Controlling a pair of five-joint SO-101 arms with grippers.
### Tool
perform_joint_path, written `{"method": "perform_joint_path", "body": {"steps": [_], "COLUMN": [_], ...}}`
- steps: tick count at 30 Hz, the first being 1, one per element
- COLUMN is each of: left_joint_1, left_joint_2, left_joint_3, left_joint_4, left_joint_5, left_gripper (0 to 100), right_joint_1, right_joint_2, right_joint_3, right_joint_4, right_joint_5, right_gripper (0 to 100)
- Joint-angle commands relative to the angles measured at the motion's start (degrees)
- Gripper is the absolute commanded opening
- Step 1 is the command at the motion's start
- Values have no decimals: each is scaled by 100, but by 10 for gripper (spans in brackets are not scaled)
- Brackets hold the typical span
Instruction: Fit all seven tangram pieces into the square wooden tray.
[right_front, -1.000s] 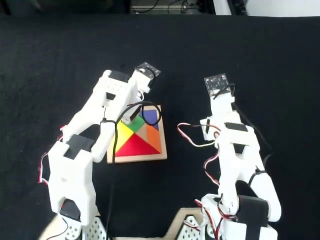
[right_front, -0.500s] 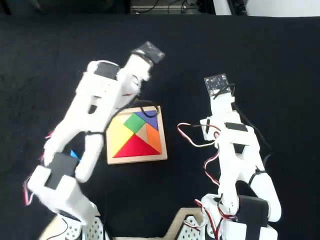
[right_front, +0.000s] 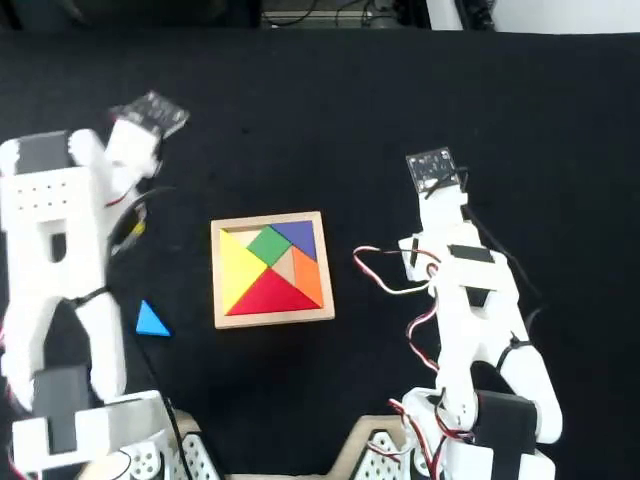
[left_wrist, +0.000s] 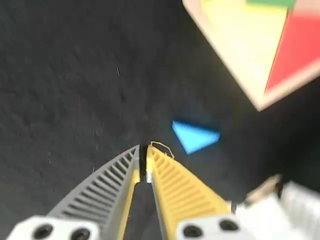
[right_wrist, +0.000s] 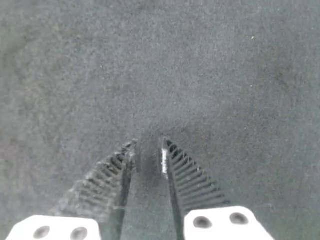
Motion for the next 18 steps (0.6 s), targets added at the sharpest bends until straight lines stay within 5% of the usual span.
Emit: {"method": "perform_joint_path", "body": {"steps": [1, 10, 14, 18], "left_joint_1": [-673, -910, -180, 549], "left_joint_2": [-536, -1855, -2224, -2207], "left_joint_3": [1068, 3442, 4479, 5508], "left_joint_4": [62, -976, -1714, -3358], "left_joint_5": [-1152, -3719, -3516, -2154], "left_gripper": [136, 152, 151, 152], "right_joint_1": [-53, -53, -53, -53], "right_joint_2": [22, 22, 22, 22], "right_joint_3": [-40, -31, -31, -31], "right_joint_4": [-105, -79, -79, -70], "right_joint_5": [44, 44, 44, 44], "right_gripper": [81, 81, 81, 81]}}
